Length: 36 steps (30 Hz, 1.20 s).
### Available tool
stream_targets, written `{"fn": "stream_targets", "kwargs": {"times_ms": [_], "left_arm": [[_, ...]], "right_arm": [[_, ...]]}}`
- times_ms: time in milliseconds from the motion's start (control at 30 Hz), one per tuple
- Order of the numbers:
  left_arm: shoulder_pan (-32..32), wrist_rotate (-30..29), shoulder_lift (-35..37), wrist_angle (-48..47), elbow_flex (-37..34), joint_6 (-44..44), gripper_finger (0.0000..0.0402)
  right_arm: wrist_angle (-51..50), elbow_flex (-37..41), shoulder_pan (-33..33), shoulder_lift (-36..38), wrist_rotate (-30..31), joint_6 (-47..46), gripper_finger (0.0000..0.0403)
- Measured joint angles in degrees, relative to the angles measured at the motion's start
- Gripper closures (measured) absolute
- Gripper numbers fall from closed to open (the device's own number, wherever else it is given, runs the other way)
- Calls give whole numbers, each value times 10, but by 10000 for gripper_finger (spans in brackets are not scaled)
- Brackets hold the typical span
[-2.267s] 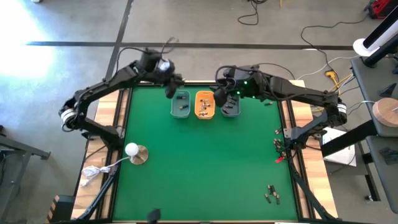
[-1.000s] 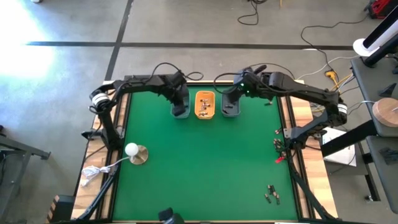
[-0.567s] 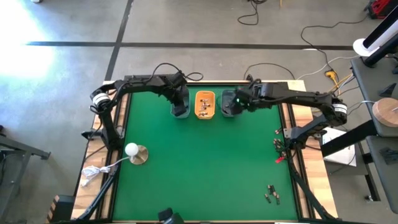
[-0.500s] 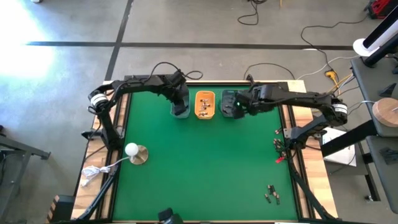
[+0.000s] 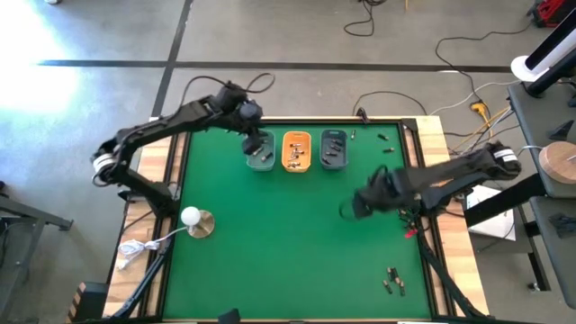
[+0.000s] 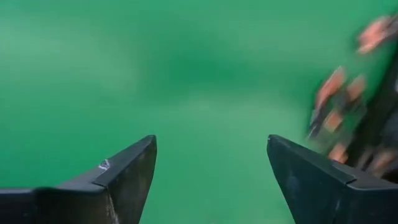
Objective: Sort batteries
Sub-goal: Put the big brown battery into the green bin
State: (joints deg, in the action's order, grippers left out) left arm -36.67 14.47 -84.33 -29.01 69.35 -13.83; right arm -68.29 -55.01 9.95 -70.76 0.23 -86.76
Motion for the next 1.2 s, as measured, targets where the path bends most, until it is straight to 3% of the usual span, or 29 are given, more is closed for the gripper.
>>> {"fn": "stream_targets", "kwargs": {"times_ms": [133,267,467,833,1200], "left_arm": [[0,3,36,5,-2,-16,276],[0,23,49,13,-2,-19,277],[0,37,40,65,-1,-13,277],[4,87,18,74,-1,25,277],[6,87,20,71,-1,31,277]], "right_arm": [[54,19,132,4,-83,-132,115],[123,19,256,-26,-127,-251,124],[177,35,371,-82,-185,-404,162],[304,133,383,-89,-179,-443,216],[385,185,382,-89,-183,-416,249]]}}
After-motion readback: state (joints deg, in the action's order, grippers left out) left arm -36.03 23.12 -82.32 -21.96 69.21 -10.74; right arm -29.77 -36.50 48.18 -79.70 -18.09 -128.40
